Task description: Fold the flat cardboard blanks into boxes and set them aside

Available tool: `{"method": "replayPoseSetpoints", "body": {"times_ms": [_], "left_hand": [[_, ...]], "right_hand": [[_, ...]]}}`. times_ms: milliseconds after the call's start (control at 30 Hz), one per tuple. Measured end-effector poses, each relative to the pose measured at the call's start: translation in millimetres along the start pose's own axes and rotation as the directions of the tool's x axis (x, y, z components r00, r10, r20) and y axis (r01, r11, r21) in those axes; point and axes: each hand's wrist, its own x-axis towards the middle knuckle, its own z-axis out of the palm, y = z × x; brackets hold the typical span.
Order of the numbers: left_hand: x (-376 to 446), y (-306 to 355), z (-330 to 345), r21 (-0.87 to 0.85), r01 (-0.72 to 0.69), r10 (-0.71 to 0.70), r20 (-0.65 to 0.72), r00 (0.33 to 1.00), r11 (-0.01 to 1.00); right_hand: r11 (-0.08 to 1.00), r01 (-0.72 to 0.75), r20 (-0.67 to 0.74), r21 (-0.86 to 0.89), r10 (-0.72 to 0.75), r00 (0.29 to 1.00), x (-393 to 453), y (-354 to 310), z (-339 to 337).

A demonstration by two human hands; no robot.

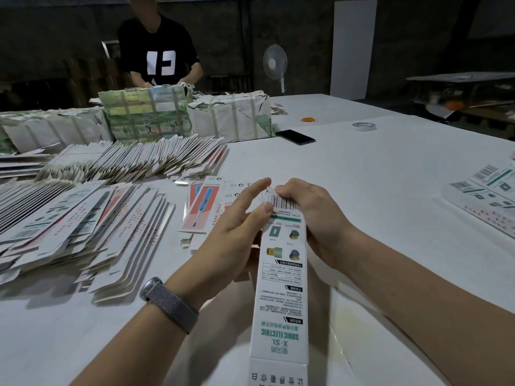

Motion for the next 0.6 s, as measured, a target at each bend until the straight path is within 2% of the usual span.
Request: {"method": "replayPoseSetpoints", "body": {"times_ms": [233, 433, 600], "left_hand": [[-1.1, 0.7, -0.6, 0.015, -0.011, 0.011, 0.018, 1.000, 1.000], [2.0, -3.1, -4.6, 0.070, 0.008, -0.005, -0.040, 0.999, 0.997], [-2.8, -0.9, -1.0, 0.055, 0.030, -0.030, 0.003, 1.000, 0.998]], "right_hand": [[0.999, 0.004, -0.002, 0.046, -0.004, 1.000, 2.6, -0.4, 0.3], [1.000, 0.016, -0.001, 0.026, -0.016, 1.000, 4.3, 2.5, 2.5], [1.000, 0.028, -0.019, -0.012, -0.028, 0.999, 5.8, 2.0, -1.6]]}}
